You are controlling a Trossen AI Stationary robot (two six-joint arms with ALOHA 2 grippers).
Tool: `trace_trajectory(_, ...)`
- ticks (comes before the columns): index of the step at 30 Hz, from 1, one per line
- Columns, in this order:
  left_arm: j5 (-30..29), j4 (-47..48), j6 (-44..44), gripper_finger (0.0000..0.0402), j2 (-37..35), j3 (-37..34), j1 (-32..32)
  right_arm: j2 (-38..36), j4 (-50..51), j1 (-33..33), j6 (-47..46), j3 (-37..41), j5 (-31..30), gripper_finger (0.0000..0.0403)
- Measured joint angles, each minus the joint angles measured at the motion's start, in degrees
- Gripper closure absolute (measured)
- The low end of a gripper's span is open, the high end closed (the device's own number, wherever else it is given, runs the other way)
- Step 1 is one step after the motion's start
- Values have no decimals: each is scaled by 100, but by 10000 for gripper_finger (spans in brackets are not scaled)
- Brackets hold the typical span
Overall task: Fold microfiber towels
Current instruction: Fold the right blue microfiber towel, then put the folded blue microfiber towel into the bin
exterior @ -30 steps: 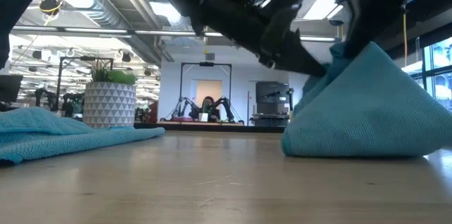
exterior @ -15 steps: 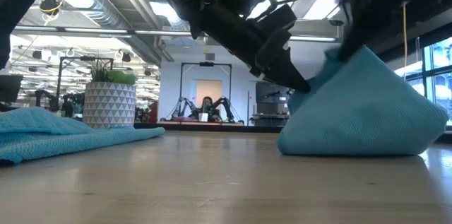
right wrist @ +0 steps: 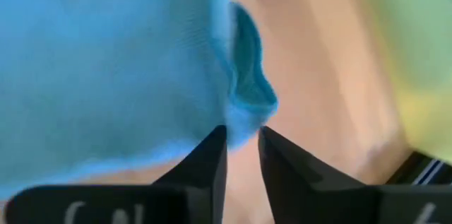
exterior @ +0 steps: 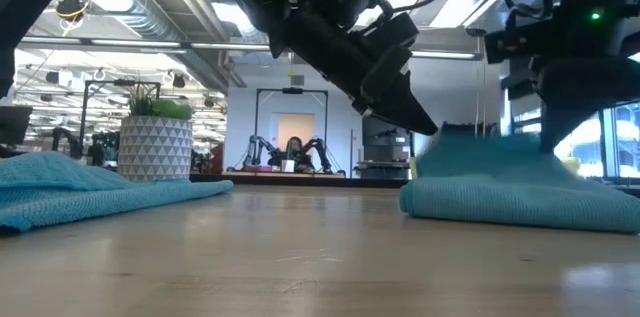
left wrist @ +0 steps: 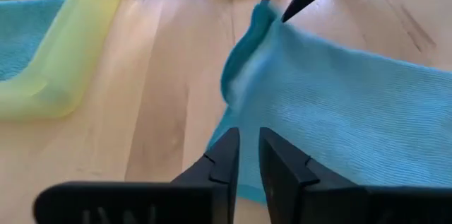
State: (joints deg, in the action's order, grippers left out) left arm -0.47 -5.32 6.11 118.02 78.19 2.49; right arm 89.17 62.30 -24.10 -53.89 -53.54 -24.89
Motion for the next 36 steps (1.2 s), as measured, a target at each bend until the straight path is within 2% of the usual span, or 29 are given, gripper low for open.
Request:
trace_trajectory(8,-9,117,-145,340,-6,0,-86,0,161,-2,-398,-22,1134,295)
trace_trajectory(13,-9,1252,-606,343,-341,-7,-137,-161,398,-91,-1091,-329,1418,288)
trace_trajectory(18,14,2274,-716,342,-1078,2,-222,-979,-1047,-94,-2828,41,1434,261)
trace_trajectory(24,-109,3230,-1035,356,-2126,3,-438,-1843,-2109,-111,-4835,1110,1437,179)
trace_trajectory(29,-420,3670,-1201,364,-2837,-2,-775,-2057,-3258,-242,-5822,2018,1504,135)
trace_trajectory(34,-740,3891,-1458,365,-3311,-2,-1152,-2042,-4515,-225,-6398,2765,700,134)
trace_trajectory(36,-784,4061,-1507,365,-3459,-2,-1302,-1980,-4632,-119,-6464,2967,722,137)
